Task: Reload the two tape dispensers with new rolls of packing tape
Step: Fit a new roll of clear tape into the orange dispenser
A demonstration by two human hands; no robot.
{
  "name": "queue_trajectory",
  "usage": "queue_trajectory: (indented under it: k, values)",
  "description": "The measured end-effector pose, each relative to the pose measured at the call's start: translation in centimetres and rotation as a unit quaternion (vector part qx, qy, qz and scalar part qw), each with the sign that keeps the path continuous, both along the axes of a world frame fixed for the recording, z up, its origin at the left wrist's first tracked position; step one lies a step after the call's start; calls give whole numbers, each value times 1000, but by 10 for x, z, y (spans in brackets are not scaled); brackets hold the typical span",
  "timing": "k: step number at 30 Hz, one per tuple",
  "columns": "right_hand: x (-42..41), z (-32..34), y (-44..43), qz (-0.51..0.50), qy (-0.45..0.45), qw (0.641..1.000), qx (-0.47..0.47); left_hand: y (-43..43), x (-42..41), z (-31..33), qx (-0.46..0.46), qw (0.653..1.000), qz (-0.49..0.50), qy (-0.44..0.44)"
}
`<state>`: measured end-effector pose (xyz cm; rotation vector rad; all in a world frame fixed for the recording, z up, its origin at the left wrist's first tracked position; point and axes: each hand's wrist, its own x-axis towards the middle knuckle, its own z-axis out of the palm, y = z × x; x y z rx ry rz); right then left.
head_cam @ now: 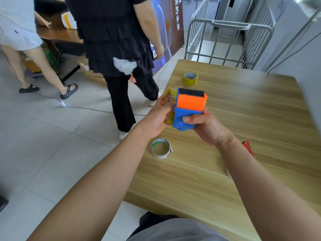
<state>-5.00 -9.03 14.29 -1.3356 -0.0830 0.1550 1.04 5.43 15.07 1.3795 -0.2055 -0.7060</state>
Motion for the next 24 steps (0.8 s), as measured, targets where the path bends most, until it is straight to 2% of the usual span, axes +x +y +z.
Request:
queue_trajectory:
  k: [4,6,9,12,15,18,19,21,24]
  values:
    - [4,8,1,45,-18,998,-44,6,-1,-7,-39,998,-40,18]
    - [4,6,6,39,-29,997,-54,3,-1,-7,-66,997,-36,-13]
    - [4,3,10,39,-9,998,-48,-2,-5,-5,-109,994,-22,-10]
    - [6,8,5,88,10,994,-59,1,-9,-8,-123,989,-76,7]
    - [6,6,1,90,7,993,-75,8,-6,-2,-83,990,-112,16]
    - [3,-1,-2,74,3,992,-101,18,5,9,-70,992,-94,42]
    - [2,-3,-3,74,5,991,-109,19,7,14,-44,996,-74,26]
    - [1,-6,-5,74,12,990,-121,18,12,19,54,996,-25,-64]
    - [2,-10,-6,75,18,987,-144,15,19,25,146,972,17,-182]
